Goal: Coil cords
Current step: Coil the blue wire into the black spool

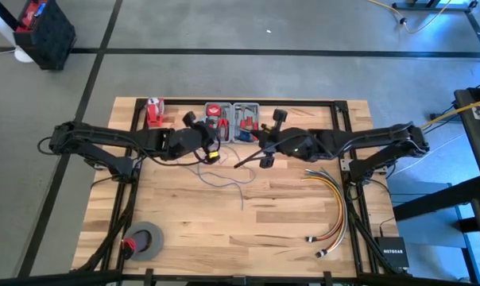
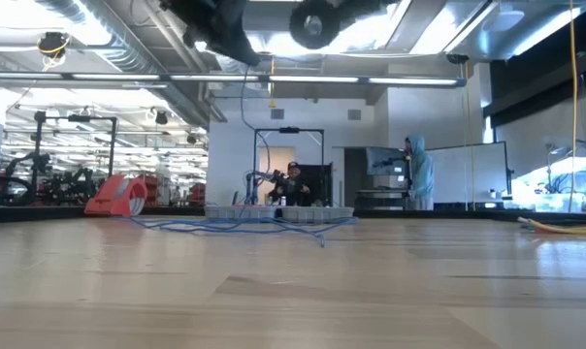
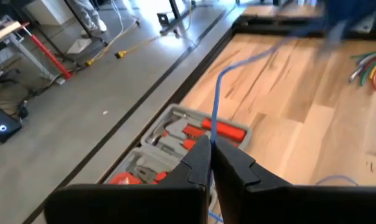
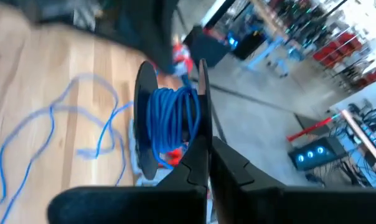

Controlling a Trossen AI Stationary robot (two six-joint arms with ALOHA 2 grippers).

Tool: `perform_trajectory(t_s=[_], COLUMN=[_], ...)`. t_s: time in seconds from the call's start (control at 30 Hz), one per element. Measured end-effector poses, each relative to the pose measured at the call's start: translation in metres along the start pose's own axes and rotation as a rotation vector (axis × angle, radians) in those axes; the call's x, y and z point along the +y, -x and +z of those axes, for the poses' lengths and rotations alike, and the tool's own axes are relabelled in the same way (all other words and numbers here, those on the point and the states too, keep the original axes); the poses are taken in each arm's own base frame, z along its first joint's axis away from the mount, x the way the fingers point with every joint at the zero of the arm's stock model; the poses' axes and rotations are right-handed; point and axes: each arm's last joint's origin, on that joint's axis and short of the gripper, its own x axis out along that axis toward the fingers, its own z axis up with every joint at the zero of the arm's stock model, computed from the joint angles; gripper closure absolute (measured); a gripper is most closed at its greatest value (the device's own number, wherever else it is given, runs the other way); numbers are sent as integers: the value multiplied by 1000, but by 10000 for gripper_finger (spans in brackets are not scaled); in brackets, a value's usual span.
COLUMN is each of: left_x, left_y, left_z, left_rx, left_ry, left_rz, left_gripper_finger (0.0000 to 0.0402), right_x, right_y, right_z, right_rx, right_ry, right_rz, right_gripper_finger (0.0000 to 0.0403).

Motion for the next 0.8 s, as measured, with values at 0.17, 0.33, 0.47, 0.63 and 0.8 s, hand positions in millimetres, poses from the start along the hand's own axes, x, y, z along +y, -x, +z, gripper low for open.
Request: perform_trajectory(t_s=[0.17,0.33,0.47,0.63,0.8], left_x=[-5,-15,-28,-42,-55], left_y=[3,9,11,1,-16], left_z=[7,15,21,22,17], left_rx=[-63,-147,-221,-262,-270], left_ry=[39,72,71,65,45], left_rz=[-24,-161,-230,-244,-234], left_gripper_finger=[396,396,396,396,396], right_x=[6,7,7,6,3], right_y=[-15,-33,-43,-47,-46], right_z=[-10,-17,-18,-10,1], right_rx=[93,159,138,44,-69], right_ry=[30,42,14,-36,-113], right_rz=[-31,-95,-94,-66,-46], right_gripper_finger=[397,397,397,397,397])
